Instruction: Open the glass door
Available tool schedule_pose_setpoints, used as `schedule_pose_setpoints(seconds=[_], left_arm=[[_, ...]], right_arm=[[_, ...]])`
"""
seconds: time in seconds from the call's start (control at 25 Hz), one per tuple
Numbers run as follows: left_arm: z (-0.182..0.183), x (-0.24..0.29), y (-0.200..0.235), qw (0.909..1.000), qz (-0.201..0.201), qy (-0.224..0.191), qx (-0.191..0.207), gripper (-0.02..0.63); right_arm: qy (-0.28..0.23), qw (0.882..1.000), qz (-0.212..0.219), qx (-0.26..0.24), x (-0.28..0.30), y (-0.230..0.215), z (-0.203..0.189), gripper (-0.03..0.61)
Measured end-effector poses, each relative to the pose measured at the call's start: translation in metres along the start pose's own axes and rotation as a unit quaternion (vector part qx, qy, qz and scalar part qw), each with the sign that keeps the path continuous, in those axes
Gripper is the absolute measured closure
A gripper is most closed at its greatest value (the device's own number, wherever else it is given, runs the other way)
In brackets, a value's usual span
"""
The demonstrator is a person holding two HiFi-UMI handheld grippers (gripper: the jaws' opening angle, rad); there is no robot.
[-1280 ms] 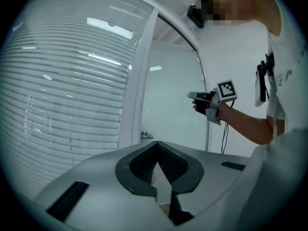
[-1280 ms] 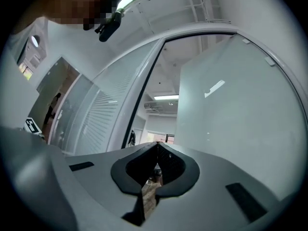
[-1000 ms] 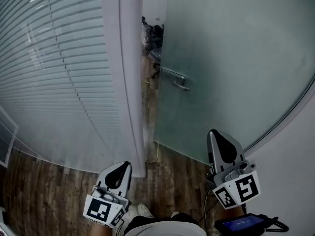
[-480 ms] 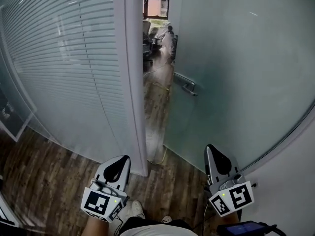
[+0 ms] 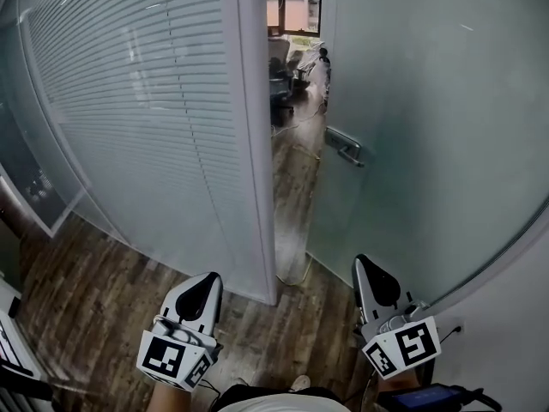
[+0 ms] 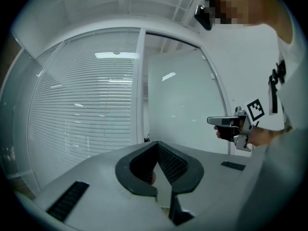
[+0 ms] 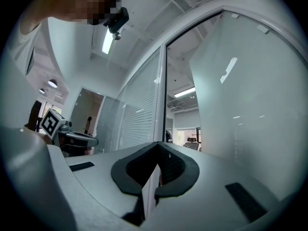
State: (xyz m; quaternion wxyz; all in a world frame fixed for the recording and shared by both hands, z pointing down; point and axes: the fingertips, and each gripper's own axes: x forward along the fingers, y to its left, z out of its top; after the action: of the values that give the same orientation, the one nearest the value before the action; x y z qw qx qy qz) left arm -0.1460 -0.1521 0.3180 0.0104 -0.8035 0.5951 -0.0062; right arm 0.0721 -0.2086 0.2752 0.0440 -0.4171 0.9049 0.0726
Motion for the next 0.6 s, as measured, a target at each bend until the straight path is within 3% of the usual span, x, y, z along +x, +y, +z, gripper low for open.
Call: schedule_pose_setpoints(seconds=[0.2, 0.4, 0.6], left_arm=[[0.001, -0.019, 0.022, 0.9995, 0.016, -0.003, 0.027, 0.615], [-0.014, -0.036, 0.057, 0.9996, 0.017, -0.008, 0.019, 0.615], [-0.001, -0.043, 0.074, 0.9998, 0.010, -0.013, 0.008, 0.615]], right_arm=[[-0.002, 1.000, 0.002, -0.006, 0.015, 0.025, 0.005, 0.578], [0.002, 1.000, 0.005, -0.011, 0.034, 0.062, -0.004, 0.578], [0.014, 1.000, -0.001, -0.019, 0.045, 0.077, 0.009, 0.578]])
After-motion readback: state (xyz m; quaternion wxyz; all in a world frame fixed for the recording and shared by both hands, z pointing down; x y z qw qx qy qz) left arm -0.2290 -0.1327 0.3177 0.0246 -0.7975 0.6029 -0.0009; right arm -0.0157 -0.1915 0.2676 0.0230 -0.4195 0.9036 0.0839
